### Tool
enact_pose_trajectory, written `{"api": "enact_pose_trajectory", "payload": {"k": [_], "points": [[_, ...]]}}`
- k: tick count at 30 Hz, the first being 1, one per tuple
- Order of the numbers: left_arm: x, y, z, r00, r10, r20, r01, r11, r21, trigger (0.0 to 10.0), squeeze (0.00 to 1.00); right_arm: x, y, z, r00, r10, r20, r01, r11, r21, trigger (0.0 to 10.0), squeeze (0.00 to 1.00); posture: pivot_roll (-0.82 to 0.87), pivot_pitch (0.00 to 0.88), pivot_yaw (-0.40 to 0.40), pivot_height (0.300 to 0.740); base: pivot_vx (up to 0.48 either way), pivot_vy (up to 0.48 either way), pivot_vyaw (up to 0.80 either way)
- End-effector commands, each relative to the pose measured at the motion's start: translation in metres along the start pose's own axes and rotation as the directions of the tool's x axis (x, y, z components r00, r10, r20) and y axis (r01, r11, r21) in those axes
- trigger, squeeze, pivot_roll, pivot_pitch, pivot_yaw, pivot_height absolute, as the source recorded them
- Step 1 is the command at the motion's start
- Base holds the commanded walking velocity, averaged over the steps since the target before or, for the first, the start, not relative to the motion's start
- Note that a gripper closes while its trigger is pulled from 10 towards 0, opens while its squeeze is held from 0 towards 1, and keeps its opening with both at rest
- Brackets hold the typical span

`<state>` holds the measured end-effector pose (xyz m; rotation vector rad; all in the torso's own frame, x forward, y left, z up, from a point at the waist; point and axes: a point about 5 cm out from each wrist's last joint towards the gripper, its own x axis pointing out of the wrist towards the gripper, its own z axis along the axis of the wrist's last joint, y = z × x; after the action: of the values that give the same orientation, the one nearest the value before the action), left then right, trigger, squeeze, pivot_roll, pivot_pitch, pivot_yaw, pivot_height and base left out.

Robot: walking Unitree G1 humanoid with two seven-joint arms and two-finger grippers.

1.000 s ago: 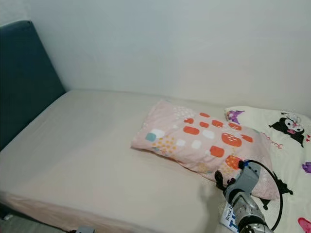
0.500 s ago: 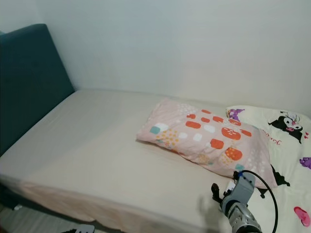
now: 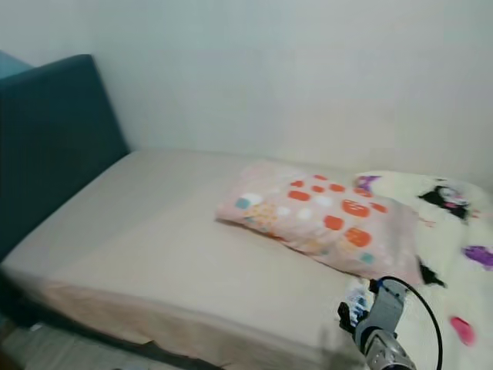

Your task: Clean up the room

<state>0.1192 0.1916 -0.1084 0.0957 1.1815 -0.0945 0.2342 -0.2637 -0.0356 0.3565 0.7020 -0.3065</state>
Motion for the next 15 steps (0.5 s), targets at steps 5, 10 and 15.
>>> {"api": "enact_pose_trajectory", "payload": {"k": [5, 10, 15], "points": [[0.0, 0.001, 0.001, 1.0, 0.01, -0.007, -0.01, 0.999, 0.03, 10.0, 0.0, 0.0, -0.002, -0.001, 1.0, -0.017, -0.009, 0.017, 1.0, -0.007, 10.0, 0.0, -0.11, 0.0, 0.007, 0.74, 0.0, 0.0, -0.76], [0.0, 0.002, 0.001, 1.0, 0.021, -0.008, -0.021, 0.999, 0.039, 10.0, 0.0, 0.001, -0.002, 0.009, 0.999, -0.021, 0.038, 0.02, 1.0, 0.016, 10.0, 0.0, -0.11, 0.0, 0.004, 0.74, 0.0, 0.0, -0.3], [0.0, 0.003, 0.001, 1.0, 0.025, -0.009, -0.025, 0.999, 0.039, 10.0, 0.0, 0.003, 0.008, 0.023, 0.995, 0.045, 0.09, -0.049, 0.998, 0.047, 10.0, 0.0, -0.11, 0.0, 0.003, 0.74, 0.0, 0.0, 0.0]]}}
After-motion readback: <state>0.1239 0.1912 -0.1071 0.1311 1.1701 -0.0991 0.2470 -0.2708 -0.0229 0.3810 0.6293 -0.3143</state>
